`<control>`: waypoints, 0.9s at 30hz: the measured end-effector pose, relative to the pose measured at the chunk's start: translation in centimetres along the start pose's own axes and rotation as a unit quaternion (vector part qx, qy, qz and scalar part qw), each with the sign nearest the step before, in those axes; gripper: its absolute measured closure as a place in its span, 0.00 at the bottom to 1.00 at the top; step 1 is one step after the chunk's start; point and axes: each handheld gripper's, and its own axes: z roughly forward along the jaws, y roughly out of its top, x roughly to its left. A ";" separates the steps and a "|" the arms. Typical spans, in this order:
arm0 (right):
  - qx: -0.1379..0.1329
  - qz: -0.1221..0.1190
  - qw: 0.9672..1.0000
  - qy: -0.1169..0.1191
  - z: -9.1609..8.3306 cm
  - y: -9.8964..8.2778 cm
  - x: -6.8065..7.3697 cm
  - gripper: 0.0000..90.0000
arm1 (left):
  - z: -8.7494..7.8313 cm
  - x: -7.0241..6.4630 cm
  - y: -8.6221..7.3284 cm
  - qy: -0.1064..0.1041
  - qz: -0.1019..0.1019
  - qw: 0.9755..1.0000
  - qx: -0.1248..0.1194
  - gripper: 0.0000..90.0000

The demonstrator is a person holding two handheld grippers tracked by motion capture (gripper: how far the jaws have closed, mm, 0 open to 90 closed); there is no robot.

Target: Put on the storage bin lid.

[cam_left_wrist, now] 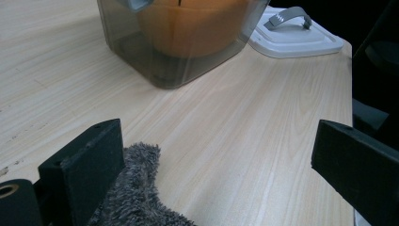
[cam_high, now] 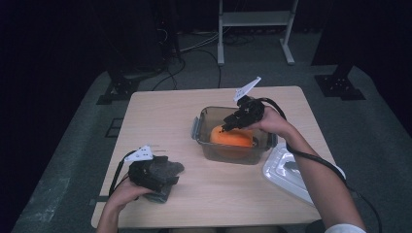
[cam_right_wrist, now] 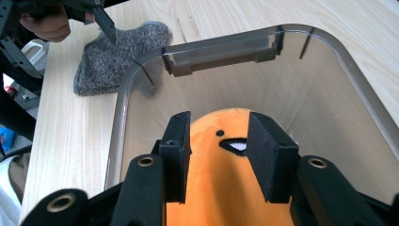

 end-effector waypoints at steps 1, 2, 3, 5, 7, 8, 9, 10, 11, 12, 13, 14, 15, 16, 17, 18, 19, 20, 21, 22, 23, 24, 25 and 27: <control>-0.002 0.002 1.000 -0.001 -0.2 -0.1 0.1 0.65 | 0.0 0.0 0.0 0.000 -0.001 1.000 0.000 0.03; -0.005 0.002 1.000 0.001 -0.5 -0.2 0.1 0.64 | 0.1 0.0 0.0 0.000 -0.001 1.000 0.001 0.03; -0.009 0.004 1.000 0.001 -0.8 -0.3 0.1 0.63 | 0.1 0.0 0.0 0.000 0.000 1.000 0.002 0.03; -0.014 0.008 1.000 0.000 -1.2 -0.5 0.2 0.63 | 0.1 -0.1 0.0 -0.001 0.000 1.000 0.002 0.03; -0.019 0.009 1.000 -0.003 -1.7 -0.7 0.2 0.63 | 0.1 -0.1 0.0 -0.001 0.000 1.000 0.000 0.03; -0.020 0.009 1.000 -0.005 -1.9 -0.8 0.2 0.63 | 0.1 -0.1 0.0 -0.001 0.000 1.000 0.000 0.03; -0.021 0.010 1.000 -0.006 -2.1 -0.9 0.3 0.63 | 0.1 -0.1 0.0 -0.001 0.000 1.000 0.001 0.03; -0.022 0.010 1.000 -0.008 -2.4 -1.0 0.3 0.63 | 0.1 -0.1 -0.1 -0.001 0.000 1.000 0.002 0.03; -0.023 0.011 1.000 -0.009 -2.6 -1.1 0.4 0.63 | 0.1 -0.1 -0.1 -0.002 0.000 1.000 0.002 0.03; -0.025 0.011 1.000 -0.010 -2.8 -1.2 0.4 0.63 | 0.1 -0.2 -0.1 -0.002 0.000 1.000 0.003 0.03; -0.027 0.013 0.999 -0.011 -3.1 -1.3 0.4 0.63 | 0.1 -0.2 -0.1 -0.002 0.000 1.000 0.004 0.03; -0.028 0.013 0.999 -0.013 -3.3 -1.5 0.4 0.63 | 0.1 -0.2 -0.1 -0.002 0.000 1.000 0.003 0.03; -0.029 0.016 0.999 -0.015 -3.5 -1.6 0.4 0.63 | 0.1 -0.1 -0.1 -0.002 0.000 1.000 0.003 0.03; -0.031 0.017 0.999 -0.016 -3.8 -1.7 0.4 0.63 | 0.1 -0.1 -0.1 -0.002 0.000 1.000 0.002 0.03; -0.032 0.017 0.999 -0.018 -4.0 -1.8 0.4 0.63 | 0.1 -0.1 -0.1 -0.001 0.000 1.000 0.001 0.03; -0.034 0.021 0.999 -0.018 -4.3 -1.8 0.4 0.62 | 0.1 -0.1 -0.1 -0.001 -0.001 1.000 0.001 0.03; -0.034 0.021 0.999 -0.020 -4.5 -1.9 0.4 0.62 | 0.1 -0.1 -0.1 -0.001 -0.001 1.000 0.001 0.03; -0.036 0.021 0.999 -0.021 -4.7 -2.0 0.4 0.61 | 0.1 -0.1 -0.1 -0.001 -0.001 1.000 0.001 0.03; -0.037 0.023 0.999 -0.021 -4.9 -2.1 0.4 0.60 | 0.1 -0.1 -0.1 -0.001 -0.002 1.000 0.000 0.03; -0.039 0.025 0.999 -0.022 -5.1 -2.1 0.4 0.60 | 0.1 -0.1 -0.1 -0.002 -0.002 1.000 -0.001 0.03; -0.040 0.024 0.999 -0.023 -5.3 -2.2 0.5 0.60 | 0.1 0.0 -0.1 -0.003 -0.002 1.000 -0.001 0.03; -0.040 0.026 0.999 -0.025 -5.6 -2.3 0.5 0.60 | 0.1 0.0 -0.2 -0.004 -0.002 1.000 -0.001 0.03; -0.040 0.025 0.999 -0.026 -5.7 -2.4 0.5 0.60 | 0.1 0.0 -0.2 -0.004 -0.002 1.000 -0.001 0.03; -0.040 0.028 0.998 -0.030 -6.0 -2.6 0.6 0.58 | 0.1 0.1 -0.3 -0.004 -0.003 1.000 0.001 0.03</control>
